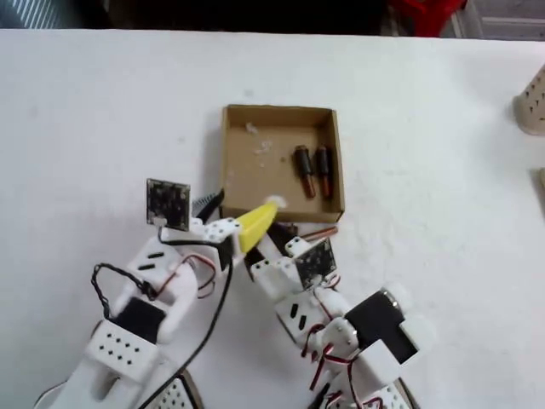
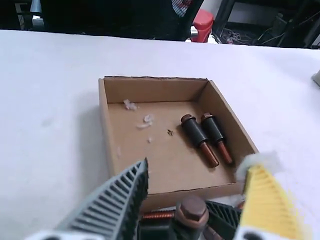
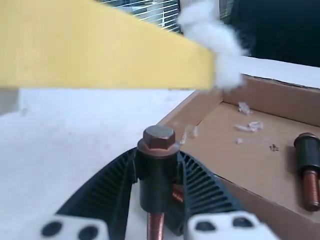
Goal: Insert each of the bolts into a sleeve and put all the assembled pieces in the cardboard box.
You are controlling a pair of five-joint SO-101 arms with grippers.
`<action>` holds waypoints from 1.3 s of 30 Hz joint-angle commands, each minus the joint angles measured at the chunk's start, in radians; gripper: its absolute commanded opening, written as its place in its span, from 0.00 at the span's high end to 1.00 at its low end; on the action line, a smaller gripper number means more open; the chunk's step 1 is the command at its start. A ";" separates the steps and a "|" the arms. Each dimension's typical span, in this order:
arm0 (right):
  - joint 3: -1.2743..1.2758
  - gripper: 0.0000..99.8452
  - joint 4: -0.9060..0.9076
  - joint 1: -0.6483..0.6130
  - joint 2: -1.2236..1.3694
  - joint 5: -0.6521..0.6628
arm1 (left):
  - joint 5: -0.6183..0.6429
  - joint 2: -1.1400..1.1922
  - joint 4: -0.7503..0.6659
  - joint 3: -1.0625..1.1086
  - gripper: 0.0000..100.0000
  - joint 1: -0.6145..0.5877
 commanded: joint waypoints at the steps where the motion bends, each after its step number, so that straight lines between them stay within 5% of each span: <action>1: 0.005 0.98 -0.035 0.010 -0.035 -0.005 | 0.012 -0.140 0.215 -0.118 0.84 0.050; 4: 0.005 0.98 -0.035 0.010 -0.035 -0.005 | 0.011 -0.263 0.316 -0.132 0.99 0.064; 8: 0.005 0.98 -0.033 0.010 -0.035 -0.005 | 0.008 -0.406 0.465 -0.130 0.93 0.058; 16: 0.005 0.98 -0.028 0.015 -0.035 -0.005 | 0.008 -0.596 0.830 -0.135 0.97 0.035; 21: 0.005 0.98 -0.028 0.016 -0.035 -0.002 | 0.008 -0.588 0.829 -0.098 0.98 -0.094; 27: 0.006 0.98 -0.050 0.054 -0.053 -0.002 | 0.005 -0.588 0.779 0.095 0.98 -0.087; 39: 0.006 0.98 -0.056 0.107 -0.082 0.038 | -0.298 -0.588 0.707 0.204 0.98 -0.286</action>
